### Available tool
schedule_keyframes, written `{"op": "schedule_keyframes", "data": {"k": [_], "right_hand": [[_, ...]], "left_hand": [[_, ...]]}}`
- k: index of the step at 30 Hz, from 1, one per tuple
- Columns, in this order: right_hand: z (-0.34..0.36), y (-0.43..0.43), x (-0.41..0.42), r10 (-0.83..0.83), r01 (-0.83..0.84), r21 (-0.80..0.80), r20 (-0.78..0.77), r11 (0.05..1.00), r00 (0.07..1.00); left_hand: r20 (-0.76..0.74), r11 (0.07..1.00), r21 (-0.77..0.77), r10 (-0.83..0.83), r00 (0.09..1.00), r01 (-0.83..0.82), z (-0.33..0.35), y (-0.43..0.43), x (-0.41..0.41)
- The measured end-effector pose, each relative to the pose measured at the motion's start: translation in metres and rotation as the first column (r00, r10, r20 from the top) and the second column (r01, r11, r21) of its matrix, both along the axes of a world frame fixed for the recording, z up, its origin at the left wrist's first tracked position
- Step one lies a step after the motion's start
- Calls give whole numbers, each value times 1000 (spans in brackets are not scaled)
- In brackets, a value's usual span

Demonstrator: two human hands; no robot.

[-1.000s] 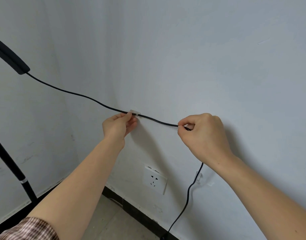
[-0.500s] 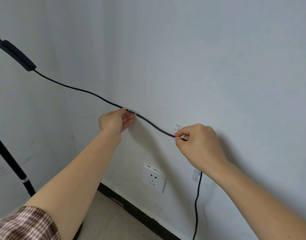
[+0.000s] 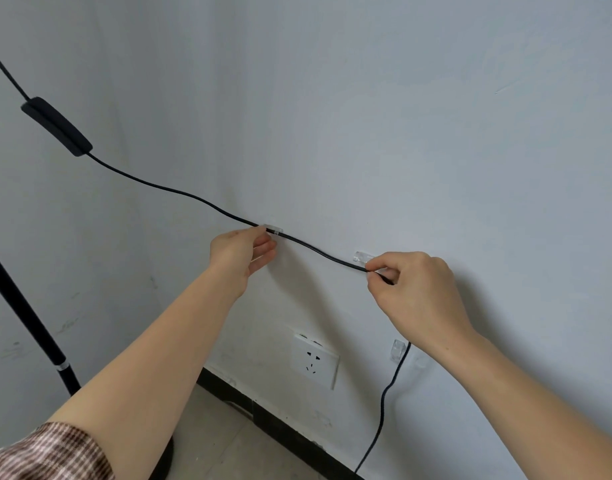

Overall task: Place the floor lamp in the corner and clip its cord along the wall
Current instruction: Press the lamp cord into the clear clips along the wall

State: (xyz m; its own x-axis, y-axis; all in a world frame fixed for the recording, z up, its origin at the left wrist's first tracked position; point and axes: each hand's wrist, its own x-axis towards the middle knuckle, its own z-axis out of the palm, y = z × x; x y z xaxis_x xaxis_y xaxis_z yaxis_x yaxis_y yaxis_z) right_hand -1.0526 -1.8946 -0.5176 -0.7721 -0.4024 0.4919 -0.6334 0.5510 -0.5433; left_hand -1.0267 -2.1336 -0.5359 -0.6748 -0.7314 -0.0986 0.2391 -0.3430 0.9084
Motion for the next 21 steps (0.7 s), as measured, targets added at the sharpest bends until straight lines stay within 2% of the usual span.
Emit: {"op": "schedule_keyframes", "data": {"k": [7, 21], "right_hand": [[-1, 9, 1, 5, -4, -41, 25, 999, 1000], [4, 17, 0, -18, 13, -84, -60, 996, 998]], "left_hand": [[-14, 1000, -21, -17, 1000, 17, -4, 7, -4], [17, 997, 23, -78, 997, 78, -8, 14, -2]]}}
